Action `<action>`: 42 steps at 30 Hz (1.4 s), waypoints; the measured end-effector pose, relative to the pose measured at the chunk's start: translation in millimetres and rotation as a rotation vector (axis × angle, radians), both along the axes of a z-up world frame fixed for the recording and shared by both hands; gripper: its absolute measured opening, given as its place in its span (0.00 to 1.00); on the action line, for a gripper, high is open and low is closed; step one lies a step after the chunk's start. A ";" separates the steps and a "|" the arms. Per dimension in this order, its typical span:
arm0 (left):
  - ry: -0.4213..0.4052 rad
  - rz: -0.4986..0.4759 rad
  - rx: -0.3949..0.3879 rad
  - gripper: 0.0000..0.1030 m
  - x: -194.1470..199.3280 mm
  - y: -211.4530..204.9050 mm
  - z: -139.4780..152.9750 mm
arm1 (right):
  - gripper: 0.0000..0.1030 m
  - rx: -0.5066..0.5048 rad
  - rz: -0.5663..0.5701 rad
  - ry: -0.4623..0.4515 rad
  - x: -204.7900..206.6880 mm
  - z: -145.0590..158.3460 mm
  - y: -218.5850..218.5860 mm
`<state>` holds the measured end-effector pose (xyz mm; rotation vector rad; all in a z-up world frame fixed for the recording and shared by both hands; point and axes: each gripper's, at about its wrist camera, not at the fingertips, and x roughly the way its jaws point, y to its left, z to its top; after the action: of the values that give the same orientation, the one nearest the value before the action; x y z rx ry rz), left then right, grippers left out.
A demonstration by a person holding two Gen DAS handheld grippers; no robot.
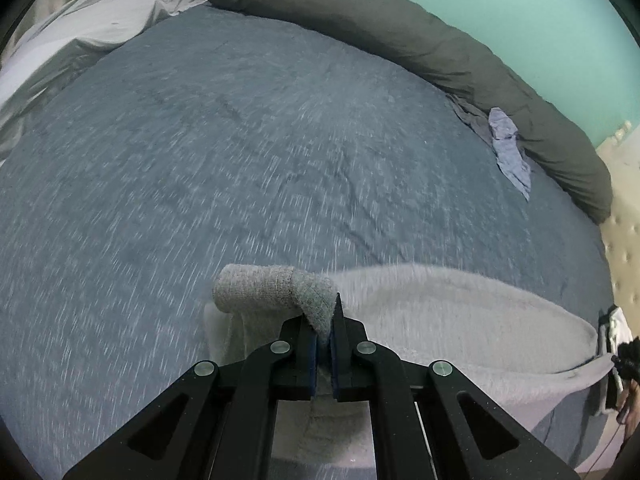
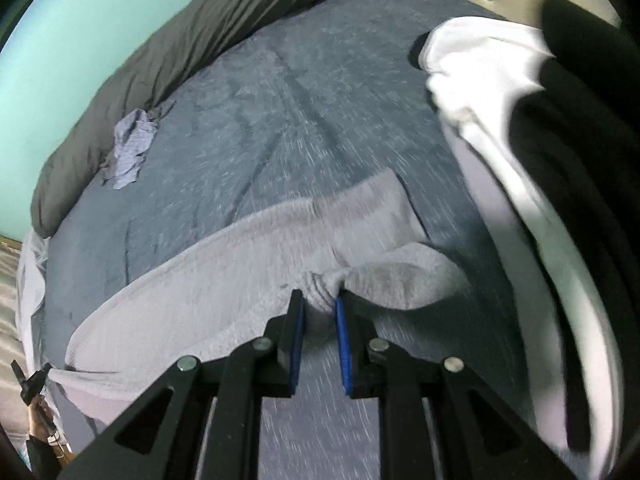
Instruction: Fold clothes
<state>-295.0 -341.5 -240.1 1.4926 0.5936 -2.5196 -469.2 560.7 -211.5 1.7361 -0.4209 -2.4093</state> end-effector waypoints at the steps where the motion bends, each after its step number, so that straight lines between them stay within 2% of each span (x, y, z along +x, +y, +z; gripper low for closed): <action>1: -0.004 0.000 0.003 0.04 -7.6 -2.4 -2.8 | 0.14 0.008 -0.003 -0.011 -10.3 -3.8 -3.7; 7: -0.026 0.010 0.010 0.04 -43.2 -17.4 -22.1 | 0.14 0.055 -0.031 -0.079 -65.3 -25.8 -22.8; 12: -0.062 0.004 -0.002 0.05 -66.9 -17.9 -49.1 | 0.15 0.100 -0.065 -0.111 -95.2 -47.3 -40.7; 15: -0.096 0.005 -0.018 0.07 -76.5 -12.7 -69.2 | 0.17 0.109 -0.083 -0.098 -105.0 -60.6 -49.9; 18: -0.117 0.004 -0.028 0.09 -80.5 -8.3 -81.1 | 0.24 0.108 -0.080 -0.054 -106.6 -65.2 -54.4; 20: -0.104 0.011 -0.008 0.14 -78.9 -10.2 -79.2 | 0.30 0.096 -0.076 -0.016 -103.1 -62.9 -52.6; 21: -0.089 0.014 0.016 0.18 -76.6 -12.2 -75.7 | 0.31 0.085 -0.080 0.007 -98.6 -59.4 -49.1; 22: -0.075 0.014 0.031 0.28 -73.8 -13.5 -71.1 | 0.35 0.073 -0.083 0.030 -94.2 -56.0 -45.7; 23: -0.062 0.011 0.034 0.33 -70.3 -13.7 -65.1 | 0.42 0.062 -0.087 0.054 -89.7 -52.6 -42.2; 24: -0.048 0.008 0.036 0.35 -66.8 -14.0 -59.1 | 0.44 0.051 -0.091 0.077 -85.2 -49.2 -38.8; 28: 0.007 0.010 0.052 0.40 -51.0 -15.9 -34.8 | 0.47 0.040 -0.111 0.165 -58.9 -33.3 -20.6; 31: 0.053 0.014 0.078 0.54 -35.6 -16.3 -18.4 | 0.47 0.033 -0.089 0.202 -34.6 -27.4 -11.9; 34: 0.103 0.036 0.070 0.73 -16.9 -18.5 -4.1 | 0.49 0.006 -0.094 0.190 -20.9 -34.6 1.1; 36: 0.120 0.051 0.127 0.74 -9.2 -22.2 -1.3 | 0.49 -0.009 -0.089 0.171 -11.8 -42.4 3.6; 39: 0.095 0.050 0.133 0.74 3.4 -20.3 -3.7 | 0.50 -0.055 -0.090 0.152 0.0 -53.5 3.7; 42: 0.070 0.031 0.161 0.74 20.1 -13.8 -18.1 | 0.56 -0.114 -0.110 0.127 6.0 -66.8 1.6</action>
<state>-274.9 -355.3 -258.2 1.4378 0.8415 -2.5625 -463.2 562.3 -278.3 1.5420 -0.6387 -2.4985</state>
